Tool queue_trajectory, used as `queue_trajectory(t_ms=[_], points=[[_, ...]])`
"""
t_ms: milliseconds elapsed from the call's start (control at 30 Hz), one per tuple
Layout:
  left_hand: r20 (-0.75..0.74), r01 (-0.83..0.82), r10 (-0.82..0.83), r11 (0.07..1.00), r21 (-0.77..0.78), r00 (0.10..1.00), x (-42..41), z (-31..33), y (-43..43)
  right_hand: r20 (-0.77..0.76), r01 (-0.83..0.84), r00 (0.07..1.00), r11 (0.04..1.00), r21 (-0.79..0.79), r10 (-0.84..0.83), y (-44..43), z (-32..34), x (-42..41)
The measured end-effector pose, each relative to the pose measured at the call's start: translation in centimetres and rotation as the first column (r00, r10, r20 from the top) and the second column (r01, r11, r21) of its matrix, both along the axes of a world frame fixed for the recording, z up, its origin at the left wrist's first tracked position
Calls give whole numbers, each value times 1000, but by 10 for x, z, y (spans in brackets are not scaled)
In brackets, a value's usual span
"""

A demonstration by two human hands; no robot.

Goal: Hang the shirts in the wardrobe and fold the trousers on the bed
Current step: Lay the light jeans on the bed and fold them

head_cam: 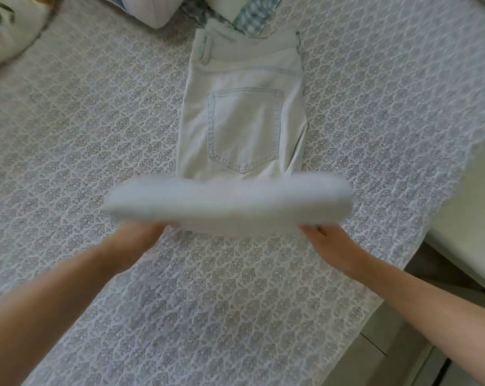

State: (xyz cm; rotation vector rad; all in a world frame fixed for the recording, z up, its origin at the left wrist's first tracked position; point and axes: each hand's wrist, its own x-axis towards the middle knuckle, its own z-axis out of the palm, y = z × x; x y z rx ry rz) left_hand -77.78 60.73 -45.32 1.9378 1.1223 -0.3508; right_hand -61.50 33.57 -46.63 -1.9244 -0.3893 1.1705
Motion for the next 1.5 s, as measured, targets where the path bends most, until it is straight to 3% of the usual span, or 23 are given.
queue_trajectory(t_ms=[33,67,100,167,267,400,567,600,667,767,933,1033,1133,1200,1300,1367,1433,1500], points=[[182,-66,112,969,-240,977,5,0,0,-31,36,999,999,-26,-37,3,-1,3],[224,-77,200,885,-459,954,0,3,5,-124,115,985,993,-33,-118,6,-4,7],[239,-85,242,847,-524,940,-6,0,10,-233,215,948,976,-33,-217,10,-5,10],[268,-123,266,883,-453,926,-3,-13,5,-323,350,879,935,-62,-351,18,-8,14],[285,-145,237,940,-309,929,5,-21,-6,-240,393,885,917,-71,-398,20,-15,13],[292,-241,302,944,-227,908,7,-22,-8,-189,398,897,916,-52,-400,19,-14,8],[283,-218,228,974,-66,932,4,-19,-21,180,270,954,946,-181,-238,13,-4,-1],[266,-207,203,978,-13,942,-2,-19,-27,168,262,958,945,-193,-232,9,-2,-5],[175,-160,141,982,101,975,-19,-21,-37,0,227,972,945,-234,-234,-3,1,-20],[-1,-74,74,989,127,997,-44,-24,-55,-243,187,937,946,-264,-253,-25,-2,-42],[-1,-127,127,991,31,992,-85,-18,-83,-398,272,847,930,-249,-354,-65,-7,-74],[-41,-111,107,987,-115,993,-123,-13,-102,-403,200,861,935,-292,-310,-95,-10,-99],[-33,-78,75,991,-112,997,-149,-10,-111,-452,110,858,947,-302,-244,-114,-10,-112],[-8,-140,140,981,-137,990,-164,-11,-108,-462,22,872,956,-293,-162,-114,-7,-113],[-11,-206,207,963,-174,978,-176,-7,-103,-337,-252,933,897,-362,126,-102,12,-103],[-10,-107,107,994,1,994,-174,-3,-97,-135,-403,911,779,-480,389,-91,29,-87],[55,86,-100,973,216,993,-163,0,-83,155,-290,875,754,-589,458,-74,46,-73],[88,341,-421,825,451,903,-145,1,-62,543,-130,691,821,-556,477,-54,56,-66]])
